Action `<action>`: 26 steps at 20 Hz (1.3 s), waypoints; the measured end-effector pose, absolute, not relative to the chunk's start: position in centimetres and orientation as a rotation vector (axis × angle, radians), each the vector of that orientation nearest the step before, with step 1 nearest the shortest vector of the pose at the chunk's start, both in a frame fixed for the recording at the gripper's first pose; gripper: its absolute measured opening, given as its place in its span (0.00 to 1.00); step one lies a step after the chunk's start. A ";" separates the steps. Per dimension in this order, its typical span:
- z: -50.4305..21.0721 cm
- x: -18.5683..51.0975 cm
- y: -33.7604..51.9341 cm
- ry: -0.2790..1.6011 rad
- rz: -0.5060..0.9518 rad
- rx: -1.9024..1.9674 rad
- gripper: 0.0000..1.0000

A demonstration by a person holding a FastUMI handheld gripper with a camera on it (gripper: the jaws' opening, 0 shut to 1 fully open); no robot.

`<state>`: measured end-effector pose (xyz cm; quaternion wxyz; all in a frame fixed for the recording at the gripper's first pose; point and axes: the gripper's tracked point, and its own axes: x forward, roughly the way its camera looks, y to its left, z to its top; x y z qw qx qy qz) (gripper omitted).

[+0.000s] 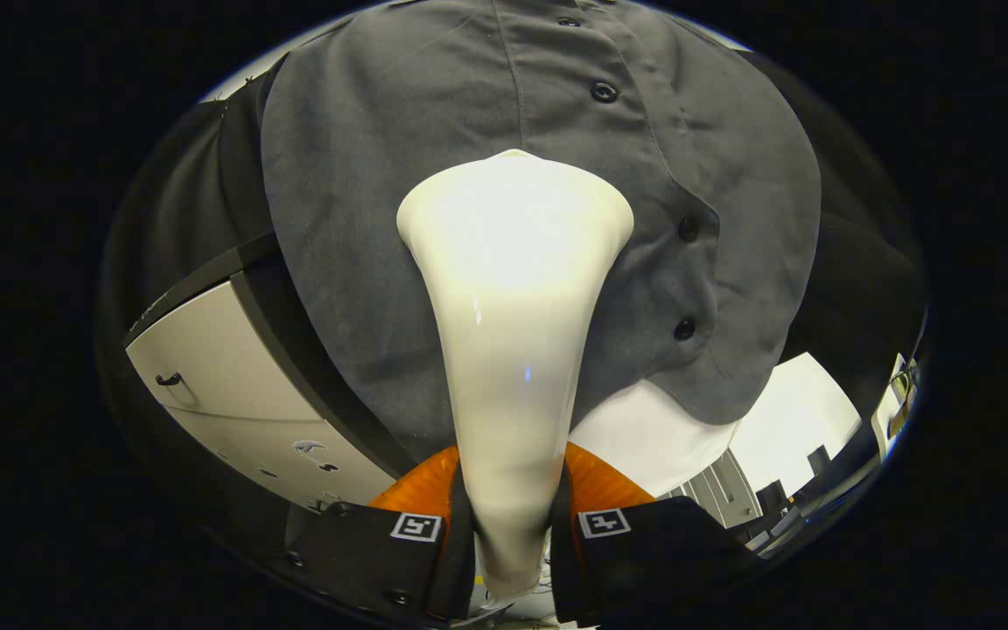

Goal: Iron the clothes twice with a garment steamer, once on the left side and once on the right side.

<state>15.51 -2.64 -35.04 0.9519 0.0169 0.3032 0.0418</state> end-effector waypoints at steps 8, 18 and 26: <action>-37.9 11.4 -3.1 0.684 0.026 0.060 0.43; -22.7 9.0 -6.1 0.514 -0.027 0.100 0.42; -9.9 11.2 -11.0 0.352 -0.070 0.059 0.42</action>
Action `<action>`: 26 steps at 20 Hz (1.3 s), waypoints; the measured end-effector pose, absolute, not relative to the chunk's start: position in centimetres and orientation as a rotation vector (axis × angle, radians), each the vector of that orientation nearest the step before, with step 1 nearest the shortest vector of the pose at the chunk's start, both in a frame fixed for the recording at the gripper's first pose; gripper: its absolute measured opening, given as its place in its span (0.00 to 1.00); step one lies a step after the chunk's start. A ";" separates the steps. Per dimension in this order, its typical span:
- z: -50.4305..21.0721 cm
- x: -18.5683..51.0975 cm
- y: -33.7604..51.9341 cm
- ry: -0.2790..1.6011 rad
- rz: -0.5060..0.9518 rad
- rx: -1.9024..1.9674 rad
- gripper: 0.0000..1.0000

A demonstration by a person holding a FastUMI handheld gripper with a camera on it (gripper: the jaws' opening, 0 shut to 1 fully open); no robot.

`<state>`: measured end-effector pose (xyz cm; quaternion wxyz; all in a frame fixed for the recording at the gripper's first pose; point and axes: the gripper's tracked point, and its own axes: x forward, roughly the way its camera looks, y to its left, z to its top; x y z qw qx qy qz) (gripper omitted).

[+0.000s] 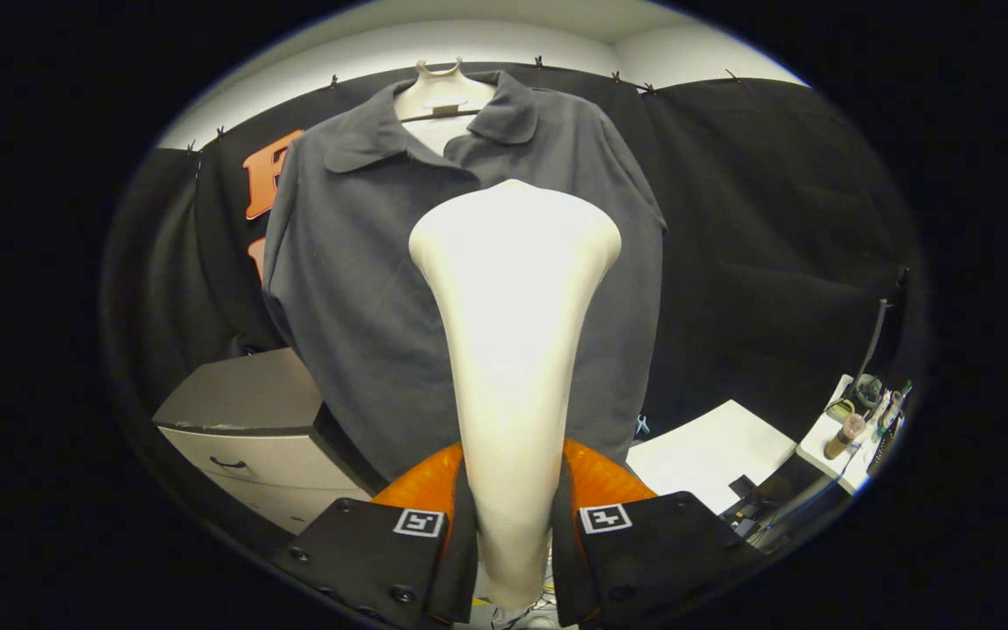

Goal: Iron the clothes twice with a garment steamer, once on the left side and once on the right side.

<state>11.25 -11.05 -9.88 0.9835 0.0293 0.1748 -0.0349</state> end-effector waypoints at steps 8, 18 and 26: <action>-2.3 18.5 -16.5 0.265 -0.027 0.041 0.42; -0.1 25.1 -18.5 0.236 0.067 0.005 0.43; -3.1 25.6 -18.1 0.266 0.128 -0.020 0.43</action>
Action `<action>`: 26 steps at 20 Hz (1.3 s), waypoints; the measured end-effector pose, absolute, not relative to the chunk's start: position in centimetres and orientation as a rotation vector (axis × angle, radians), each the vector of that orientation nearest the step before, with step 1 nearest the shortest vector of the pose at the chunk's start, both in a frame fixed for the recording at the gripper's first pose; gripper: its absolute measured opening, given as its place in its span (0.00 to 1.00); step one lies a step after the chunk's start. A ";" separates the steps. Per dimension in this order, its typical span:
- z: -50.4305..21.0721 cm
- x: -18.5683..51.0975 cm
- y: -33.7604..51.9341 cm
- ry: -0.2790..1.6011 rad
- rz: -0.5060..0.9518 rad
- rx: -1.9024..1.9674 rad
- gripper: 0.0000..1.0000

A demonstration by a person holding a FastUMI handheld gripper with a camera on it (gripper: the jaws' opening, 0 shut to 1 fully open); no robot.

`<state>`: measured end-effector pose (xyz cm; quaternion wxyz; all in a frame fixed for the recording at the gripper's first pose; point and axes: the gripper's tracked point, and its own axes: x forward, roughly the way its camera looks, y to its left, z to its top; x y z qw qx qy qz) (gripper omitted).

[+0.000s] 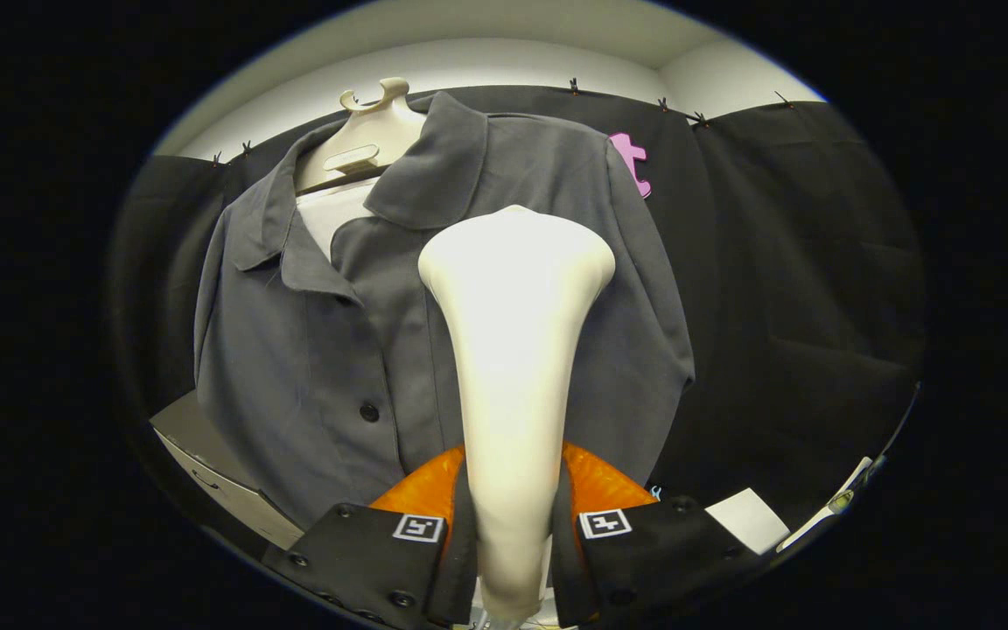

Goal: Iron the clothes twice with a garment steamer, once on the left side and once on the right side.

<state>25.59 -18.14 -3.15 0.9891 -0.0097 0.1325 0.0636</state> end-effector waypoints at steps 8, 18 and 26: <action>-6.2 25.0 -18.6 0.304 0.139 -0.023 0.42; -12.0 23.5 -19.6 0.374 0.146 -0.012 0.42; -17.2 22.4 -20.5 0.448 0.148 -0.021 0.43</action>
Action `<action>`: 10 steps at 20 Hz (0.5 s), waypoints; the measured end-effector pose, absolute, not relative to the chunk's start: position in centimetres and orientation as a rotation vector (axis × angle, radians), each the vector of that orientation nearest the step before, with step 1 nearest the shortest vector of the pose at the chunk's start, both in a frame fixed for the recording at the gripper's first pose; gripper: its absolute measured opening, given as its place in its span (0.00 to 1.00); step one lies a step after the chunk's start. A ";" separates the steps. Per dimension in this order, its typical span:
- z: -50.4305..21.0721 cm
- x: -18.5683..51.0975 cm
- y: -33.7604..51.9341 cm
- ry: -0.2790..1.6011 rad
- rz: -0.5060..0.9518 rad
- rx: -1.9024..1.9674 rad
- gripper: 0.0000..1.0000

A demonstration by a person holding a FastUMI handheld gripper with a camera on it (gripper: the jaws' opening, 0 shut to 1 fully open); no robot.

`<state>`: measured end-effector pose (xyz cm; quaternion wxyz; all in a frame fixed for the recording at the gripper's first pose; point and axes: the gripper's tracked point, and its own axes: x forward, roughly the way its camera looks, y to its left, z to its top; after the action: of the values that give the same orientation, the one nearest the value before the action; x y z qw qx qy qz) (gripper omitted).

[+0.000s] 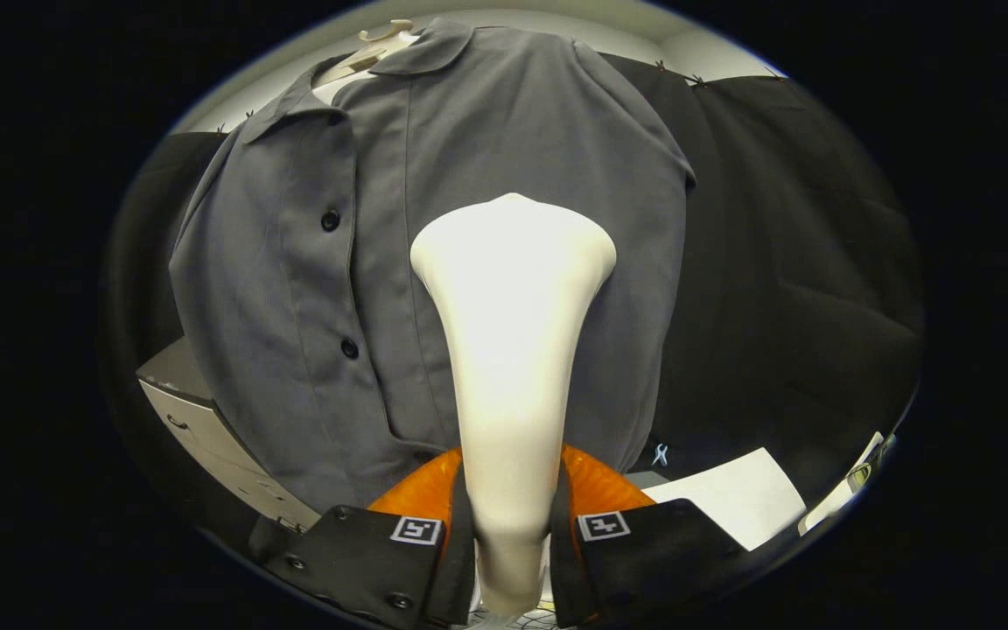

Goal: Iron the clothes twice with a garment steamer, once on the left side and once on the right side.

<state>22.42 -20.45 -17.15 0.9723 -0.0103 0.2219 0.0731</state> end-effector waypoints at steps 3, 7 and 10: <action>-19.0 21.9 -21.0 0.476 0.146 -0.022 0.42; -20.7 21.4 -20.9 0.506 0.149 -0.022 0.43; -23.3 20.4 -21.2 0.537 0.148 -0.019 0.43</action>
<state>20.37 -21.19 -23.26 0.9614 -0.0093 0.2650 0.0732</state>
